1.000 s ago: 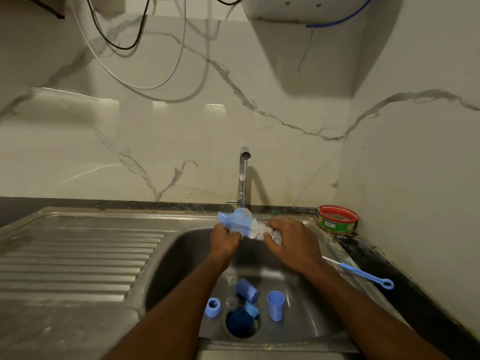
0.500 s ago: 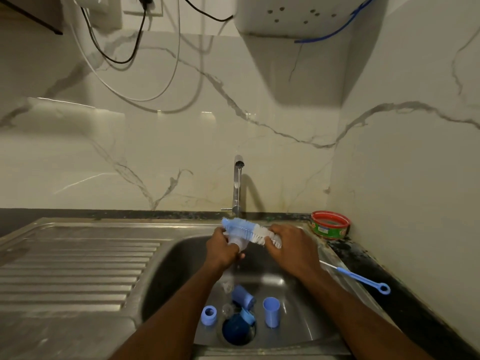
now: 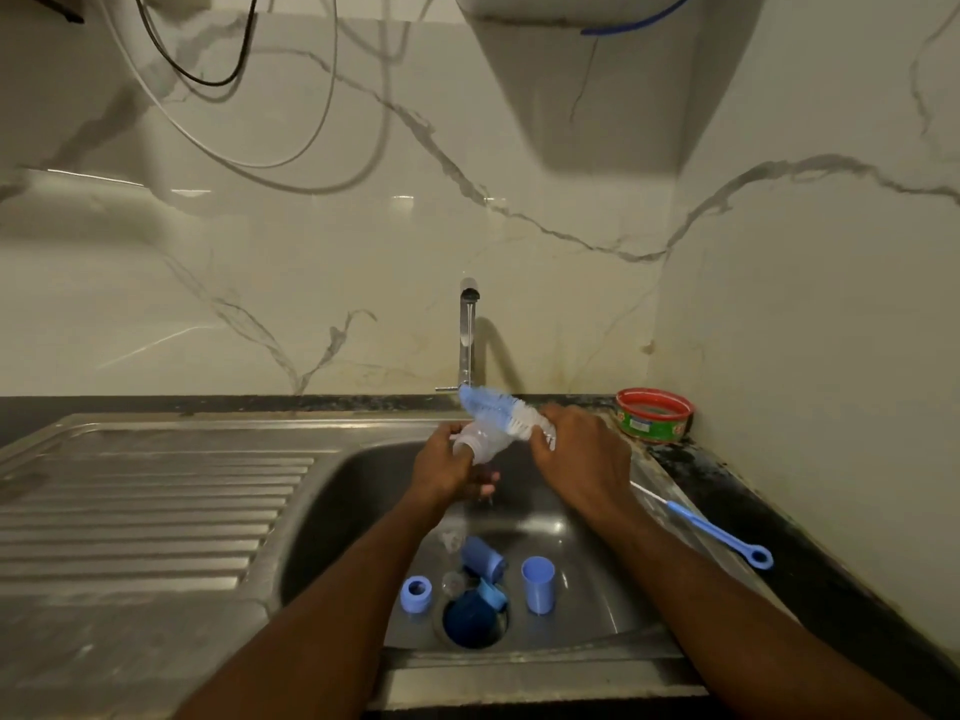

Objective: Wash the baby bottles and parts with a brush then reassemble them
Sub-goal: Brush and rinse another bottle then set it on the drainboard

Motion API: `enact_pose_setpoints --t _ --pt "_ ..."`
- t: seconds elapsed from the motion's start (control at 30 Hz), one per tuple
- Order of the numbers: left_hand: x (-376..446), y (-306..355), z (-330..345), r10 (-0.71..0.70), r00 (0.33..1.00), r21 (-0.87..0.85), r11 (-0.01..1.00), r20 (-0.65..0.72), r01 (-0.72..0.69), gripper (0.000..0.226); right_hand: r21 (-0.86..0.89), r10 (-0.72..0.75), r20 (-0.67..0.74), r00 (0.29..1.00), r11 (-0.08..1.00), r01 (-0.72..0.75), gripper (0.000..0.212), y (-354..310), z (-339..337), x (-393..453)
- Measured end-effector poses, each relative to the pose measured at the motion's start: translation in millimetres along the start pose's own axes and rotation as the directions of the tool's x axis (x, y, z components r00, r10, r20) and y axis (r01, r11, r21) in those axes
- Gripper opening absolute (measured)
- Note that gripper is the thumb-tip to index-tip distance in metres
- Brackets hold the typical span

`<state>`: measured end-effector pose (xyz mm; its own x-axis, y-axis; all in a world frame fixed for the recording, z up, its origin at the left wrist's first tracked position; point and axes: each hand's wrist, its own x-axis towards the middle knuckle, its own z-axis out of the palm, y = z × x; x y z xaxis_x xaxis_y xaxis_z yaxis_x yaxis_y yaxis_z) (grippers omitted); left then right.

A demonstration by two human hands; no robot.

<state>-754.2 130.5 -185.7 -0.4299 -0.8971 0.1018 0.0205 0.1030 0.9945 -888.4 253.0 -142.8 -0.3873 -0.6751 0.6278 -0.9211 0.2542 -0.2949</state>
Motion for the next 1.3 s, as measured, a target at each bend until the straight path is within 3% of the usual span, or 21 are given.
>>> enact_pose_setpoints --t 0.07,0.17,0.27,0.37,0.5,0.6,0.67,0.83,0.93,1.03,1.2,1.3 --pt "-3.3 3.5 2.2 0.015 0.999 -0.035 0.999 0.053 -0.013 0.025 -0.007 0.016 0.003 1.000 1.000 -0.016 0.025 3.4 0.3 1.0" --pt "-4.0 3.3 1.0 0.062 0.998 -0.046 0.997 -0.023 -0.063 0.026 0.102 -0.043 0.074 0.996 0.994 0.035 0.029 6.2 1.9 -0.7" --pt "-0.4 -0.8 -5.0 0.216 0.964 0.194 0.964 -0.157 -0.184 0.029 0.119 -0.120 0.057 0.991 0.986 0.113 0.028 5.0 1.6 -1.3" --pt "5.1 -1.5 -6.8 0.273 0.943 0.312 0.928 -0.192 -0.205 0.044 0.054 -0.027 -0.020 0.999 0.998 0.028 0.029 6.4 0.1 3.6" --pt "5.0 -0.3 -3.8 0.271 0.928 0.306 0.933 -0.257 -0.187 0.037 0.113 -0.043 0.052 0.998 0.993 0.037 0.030 5.1 3.1 0.9" --pt "9.1 -5.7 -7.0 0.174 0.940 0.306 0.949 -0.294 -0.080 0.026 0.136 -0.134 0.096 0.986 0.983 0.120 0.028 3.3 3.7 -2.1" --pt "9.4 -8.5 -7.7 0.089 0.965 0.263 0.965 -0.246 -0.022 0.024 0.109 -0.111 0.053 0.992 0.988 0.105 0.028 2.3 1.4 -0.9" --pt "2.2 -3.4 0.9 0.030 0.999 0.015 0.999 -0.023 -0.029 0.029 -0.028 0.039 -0.024 0.999 0.999 -0.040 0.035 1.7 -3.8 3.7" --pt "3.0 0.2 0.6 -0.020 1.000 -0.168 0.986 0.002 0.020 0.031 0.068 -0.006 0.064 0.998 0.998 0.002 0.035 4.5 -2.3 2.1" --pt "3.9 -3.2 -3.6 0.086 0.995 -0.078 0.993 -0.044 -0.090 0.044 0.116 -0.094 0.126 0.988 0.990 0.079 0.034 4.9 -3.0 -0.7" --pt "7.4 -3.6 -4.7 0.127 0.975 0.064 0.991 -0.181 -0.117 0.063 0.015 0.006 0.035 0.999 1.000 -0.007 0.032 3.0 -4.1 4.0" --pt "10.4 -2.6 -4.4 0.186 0.943 0.099 0.981 -0.278 -0.164 0.057 0.062 -0.025 0.038 0.999 0.998 0.023 0.033 2.4 -2.2 3.5"
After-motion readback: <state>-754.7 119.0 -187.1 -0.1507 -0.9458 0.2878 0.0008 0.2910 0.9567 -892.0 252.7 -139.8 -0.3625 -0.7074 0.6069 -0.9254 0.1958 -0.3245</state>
